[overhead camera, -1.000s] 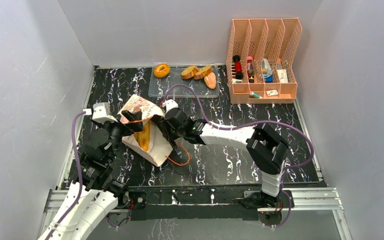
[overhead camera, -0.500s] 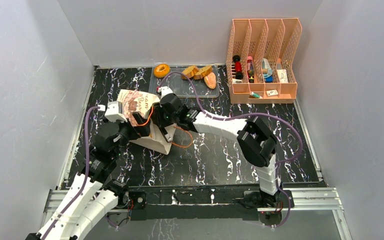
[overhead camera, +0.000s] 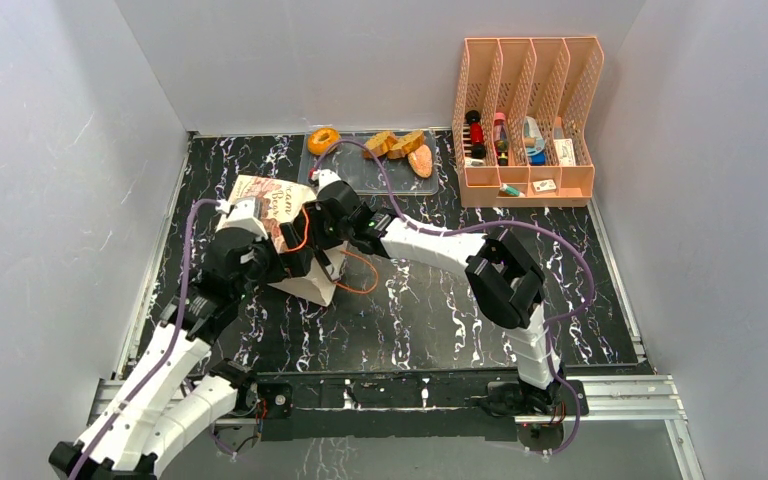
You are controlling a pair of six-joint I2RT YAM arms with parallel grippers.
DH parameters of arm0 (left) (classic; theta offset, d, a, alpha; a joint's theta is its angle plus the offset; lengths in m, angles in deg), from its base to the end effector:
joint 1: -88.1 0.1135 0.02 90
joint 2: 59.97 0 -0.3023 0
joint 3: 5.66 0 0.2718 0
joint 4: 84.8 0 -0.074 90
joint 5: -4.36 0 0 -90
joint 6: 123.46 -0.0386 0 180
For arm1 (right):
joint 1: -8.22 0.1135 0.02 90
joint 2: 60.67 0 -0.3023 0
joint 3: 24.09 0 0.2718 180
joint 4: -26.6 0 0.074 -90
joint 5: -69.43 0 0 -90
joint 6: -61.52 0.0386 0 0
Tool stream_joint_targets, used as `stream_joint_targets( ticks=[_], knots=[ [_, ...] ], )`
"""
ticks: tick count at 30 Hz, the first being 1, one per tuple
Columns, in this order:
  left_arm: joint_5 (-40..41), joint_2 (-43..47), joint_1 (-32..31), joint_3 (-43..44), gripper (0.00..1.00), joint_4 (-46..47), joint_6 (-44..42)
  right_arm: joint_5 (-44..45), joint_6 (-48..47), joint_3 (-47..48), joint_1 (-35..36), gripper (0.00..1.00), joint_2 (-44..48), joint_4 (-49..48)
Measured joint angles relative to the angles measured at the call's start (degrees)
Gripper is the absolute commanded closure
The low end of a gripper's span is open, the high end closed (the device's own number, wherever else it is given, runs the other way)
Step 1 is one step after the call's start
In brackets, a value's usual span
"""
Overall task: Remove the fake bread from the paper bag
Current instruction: Adjust the clamp.
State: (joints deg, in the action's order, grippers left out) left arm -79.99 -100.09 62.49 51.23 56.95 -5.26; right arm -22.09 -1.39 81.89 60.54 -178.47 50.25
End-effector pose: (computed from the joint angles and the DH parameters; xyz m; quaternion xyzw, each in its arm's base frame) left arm 0.1402 -0.0630 0.3456 -0.0464 0.8246 -0.2181 0.5198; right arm 0.3163 0.4112 0.2599 -0.2000 0.8660 0.3017 0.3449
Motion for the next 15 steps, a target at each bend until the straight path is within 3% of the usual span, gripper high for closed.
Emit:
stream_joint_targets(
  ticks=[8, 15],
  knots=[
    [2.3, -10.1, 0.0, 3.4, 0.02, -5.0, -0.2, -0.2, -0.1, 0.7, -0.6, 0.96, 0.0, 1.4],
    [6.2, -13.9, 0.0, 7.3, 0.02, -11.0, -1.7, -1.0, -0.7, 2.9, -0.9, 0.96, 0.0, 1.7]
  ],
)
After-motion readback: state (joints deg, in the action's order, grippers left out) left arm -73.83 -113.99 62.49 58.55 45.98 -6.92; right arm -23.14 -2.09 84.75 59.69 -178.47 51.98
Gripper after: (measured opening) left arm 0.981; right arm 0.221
